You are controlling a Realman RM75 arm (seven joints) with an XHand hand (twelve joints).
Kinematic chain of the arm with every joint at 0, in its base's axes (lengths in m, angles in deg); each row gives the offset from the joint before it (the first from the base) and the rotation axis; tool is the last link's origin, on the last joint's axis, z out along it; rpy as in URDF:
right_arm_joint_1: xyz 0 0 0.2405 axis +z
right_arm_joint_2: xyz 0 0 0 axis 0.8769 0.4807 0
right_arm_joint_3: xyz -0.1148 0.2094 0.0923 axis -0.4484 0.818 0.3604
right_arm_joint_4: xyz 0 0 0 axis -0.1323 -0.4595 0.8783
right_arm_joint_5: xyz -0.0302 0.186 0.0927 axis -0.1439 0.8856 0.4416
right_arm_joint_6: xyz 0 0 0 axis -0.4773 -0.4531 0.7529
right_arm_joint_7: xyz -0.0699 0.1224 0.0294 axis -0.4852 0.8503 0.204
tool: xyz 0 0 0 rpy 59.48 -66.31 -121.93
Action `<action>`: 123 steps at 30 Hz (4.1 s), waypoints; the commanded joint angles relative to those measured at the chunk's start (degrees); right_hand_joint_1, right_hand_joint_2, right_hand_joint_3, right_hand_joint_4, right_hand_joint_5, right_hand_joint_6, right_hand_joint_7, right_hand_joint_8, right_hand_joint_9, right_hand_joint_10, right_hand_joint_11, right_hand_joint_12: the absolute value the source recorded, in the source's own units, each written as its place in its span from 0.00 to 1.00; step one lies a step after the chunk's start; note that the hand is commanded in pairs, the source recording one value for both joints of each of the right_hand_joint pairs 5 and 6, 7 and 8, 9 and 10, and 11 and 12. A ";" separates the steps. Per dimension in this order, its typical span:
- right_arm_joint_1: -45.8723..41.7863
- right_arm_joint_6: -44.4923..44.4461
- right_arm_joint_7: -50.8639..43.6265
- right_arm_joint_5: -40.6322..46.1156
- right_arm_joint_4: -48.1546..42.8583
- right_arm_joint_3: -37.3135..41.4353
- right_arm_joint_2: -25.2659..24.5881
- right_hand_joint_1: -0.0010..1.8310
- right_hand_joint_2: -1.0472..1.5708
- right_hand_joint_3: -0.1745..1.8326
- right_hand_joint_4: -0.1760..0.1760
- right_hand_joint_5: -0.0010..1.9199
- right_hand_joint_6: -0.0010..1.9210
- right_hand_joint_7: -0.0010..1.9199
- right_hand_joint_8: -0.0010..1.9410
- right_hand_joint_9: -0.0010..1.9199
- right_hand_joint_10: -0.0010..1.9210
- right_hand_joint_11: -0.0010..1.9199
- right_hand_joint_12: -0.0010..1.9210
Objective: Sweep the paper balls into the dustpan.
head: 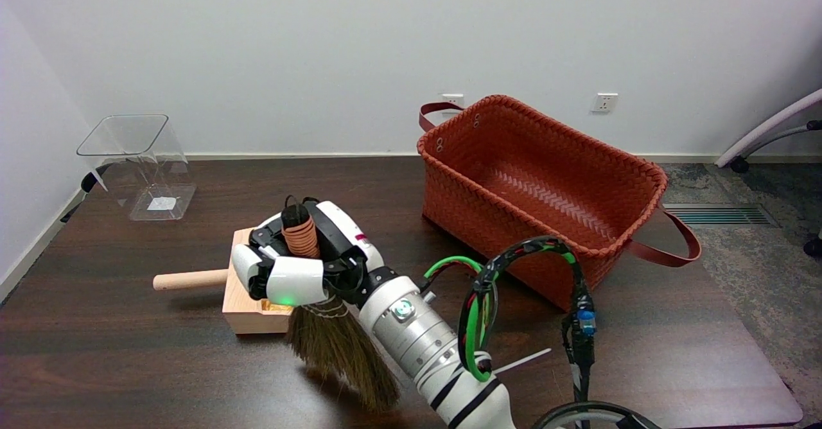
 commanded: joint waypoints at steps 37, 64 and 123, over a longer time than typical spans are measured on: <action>14.23 2.73 13.90 3.70 -26.28 3.57 -9.52 0.60 0.73 0.64 0.50 1.00 1.00 1.00 0.99 1.00 1.00 1.00 1.00; 11.48 -4.13 9.03 0.84 -21.17 5.77 -0.41 0.60 0.76 0.62 0.50 1.00 1.00 1.00 0.99 1.00 1.00 1.00 1.00; 18.19 2.60 3.60 0.98 -10.12 5.09 -0.35 0.60 0.77 0.60 0.50 1.00 1.00 1.00 0.99 1.00 1.00 1.00 1.00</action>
